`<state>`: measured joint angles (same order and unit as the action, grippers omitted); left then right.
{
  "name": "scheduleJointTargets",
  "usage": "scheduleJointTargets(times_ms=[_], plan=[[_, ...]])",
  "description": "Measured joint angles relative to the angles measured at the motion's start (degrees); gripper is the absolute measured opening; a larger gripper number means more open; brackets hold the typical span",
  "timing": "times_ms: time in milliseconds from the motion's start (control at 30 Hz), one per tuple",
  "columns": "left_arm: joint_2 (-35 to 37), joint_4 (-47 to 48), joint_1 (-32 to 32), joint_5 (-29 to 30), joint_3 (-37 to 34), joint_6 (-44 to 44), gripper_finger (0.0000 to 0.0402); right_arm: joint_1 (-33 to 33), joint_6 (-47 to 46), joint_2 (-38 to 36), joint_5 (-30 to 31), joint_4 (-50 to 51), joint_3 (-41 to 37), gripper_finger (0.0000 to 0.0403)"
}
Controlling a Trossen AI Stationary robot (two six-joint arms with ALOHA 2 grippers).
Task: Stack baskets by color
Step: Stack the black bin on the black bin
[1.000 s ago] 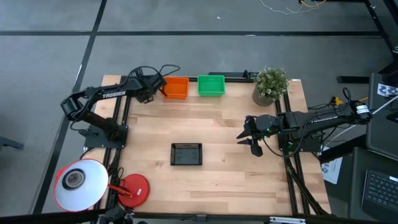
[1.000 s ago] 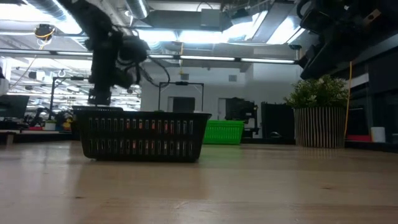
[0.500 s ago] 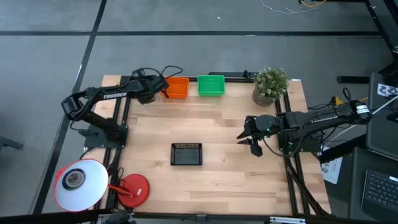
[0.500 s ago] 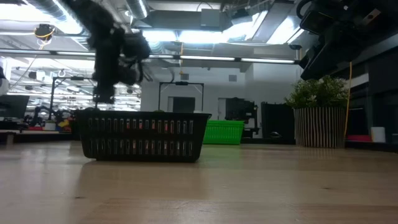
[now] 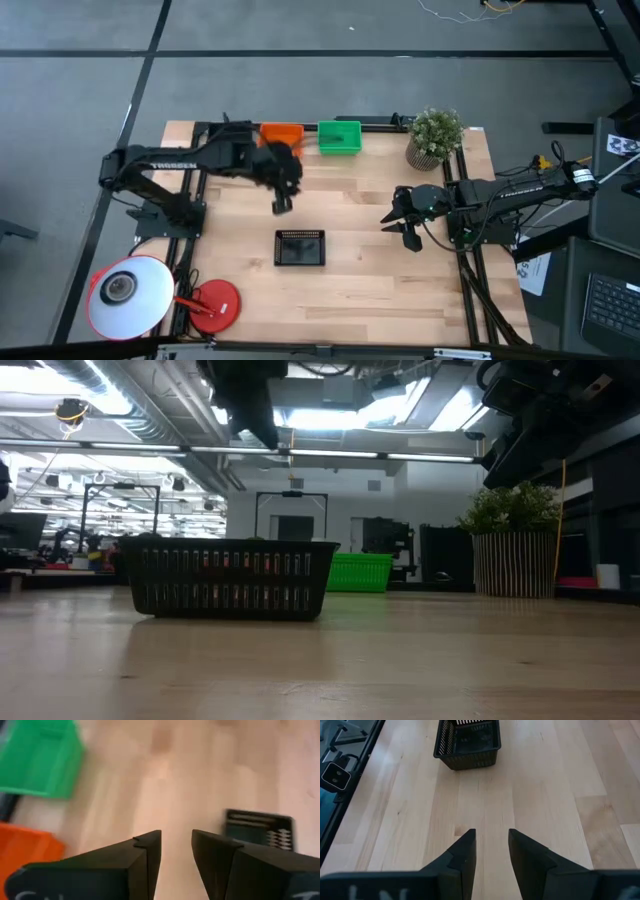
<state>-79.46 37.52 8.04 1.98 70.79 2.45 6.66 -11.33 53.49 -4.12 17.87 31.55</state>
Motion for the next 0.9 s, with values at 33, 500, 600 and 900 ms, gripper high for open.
scheduleJointTargets(times_ms=[33, 500, 600, 900], plan=[[-0.1, -0.1, -1.6, 0.0, -0.2, 0.3, 0.0102, 0.0, 0.0, 0.0, 0.0, 0.0, 0.0, 0.0114], [-15.2, -2.5, -11.4, 1.1, -3.0, 3.2, 0.0154, 0.0, -0.2, 0.0, 0.0, -0.3, 0.0, 0.0114], [-18.0, -2.8, -11.4, -0.4, -3.0, 3.5, 0.0155, 0.0, -0.2, 0.0, 0.0, -0.2, 0.0, 0.0114], [-19.5, -4.4, -12.6, 1.1, -3.0, 4.7, 0.0155, 0.0, -0.1, 0.0, 0.0, 0.1, 0.0, 0.0114]])
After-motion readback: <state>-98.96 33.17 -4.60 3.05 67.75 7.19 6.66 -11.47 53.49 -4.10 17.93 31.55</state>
